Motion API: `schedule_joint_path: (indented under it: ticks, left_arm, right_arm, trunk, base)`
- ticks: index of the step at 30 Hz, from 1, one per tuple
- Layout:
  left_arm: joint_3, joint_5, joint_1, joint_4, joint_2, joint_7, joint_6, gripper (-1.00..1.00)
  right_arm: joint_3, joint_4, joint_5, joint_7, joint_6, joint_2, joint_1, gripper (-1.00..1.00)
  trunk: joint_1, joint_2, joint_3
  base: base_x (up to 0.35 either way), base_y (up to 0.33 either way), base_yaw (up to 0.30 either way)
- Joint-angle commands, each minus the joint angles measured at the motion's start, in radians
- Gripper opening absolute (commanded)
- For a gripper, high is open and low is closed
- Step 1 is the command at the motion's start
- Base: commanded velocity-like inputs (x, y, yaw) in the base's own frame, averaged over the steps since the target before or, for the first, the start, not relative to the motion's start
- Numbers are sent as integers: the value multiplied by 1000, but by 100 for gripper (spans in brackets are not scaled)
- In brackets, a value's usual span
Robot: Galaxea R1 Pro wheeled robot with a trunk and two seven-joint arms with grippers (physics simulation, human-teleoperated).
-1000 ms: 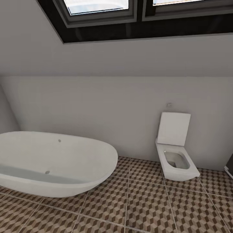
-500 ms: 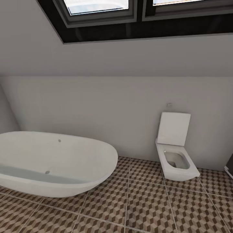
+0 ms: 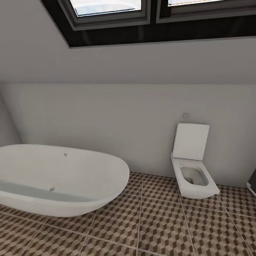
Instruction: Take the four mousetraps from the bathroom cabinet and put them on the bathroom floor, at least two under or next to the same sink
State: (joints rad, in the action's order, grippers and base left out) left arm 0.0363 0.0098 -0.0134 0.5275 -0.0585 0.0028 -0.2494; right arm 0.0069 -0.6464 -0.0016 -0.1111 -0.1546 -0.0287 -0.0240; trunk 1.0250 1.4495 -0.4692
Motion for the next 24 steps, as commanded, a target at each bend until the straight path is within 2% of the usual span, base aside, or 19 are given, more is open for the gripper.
schedule_joint_path:
  ticks: [1,7,17,24]
  left_arm:
    - [1,1,0,1,0,0,-2,100]
    - [1,1,0,0,0,0,-2,100]
    - [-1,1,0,-1,0,0,-1,100]
    - [-1,1,0,-2,0,0,-1,100]
  right_arm:
    - [1,1,0,-4,-5,0,-1,100]
    - [1,3,0,-5,-18,0,-1,100]
    - [1,5,-1,-5,-30,0,-1,100]
    - [1,5,-1,-5,-31,0,-1,100]
  trunk:
    - [0,0,-1]
    - [0,0,-1]
    - [0,0,-1]
    - [0,0,-1]
  base:
    - [0,0,0]
    - [0,0,45]
    - [0,0,181]
    - [0,0,46]
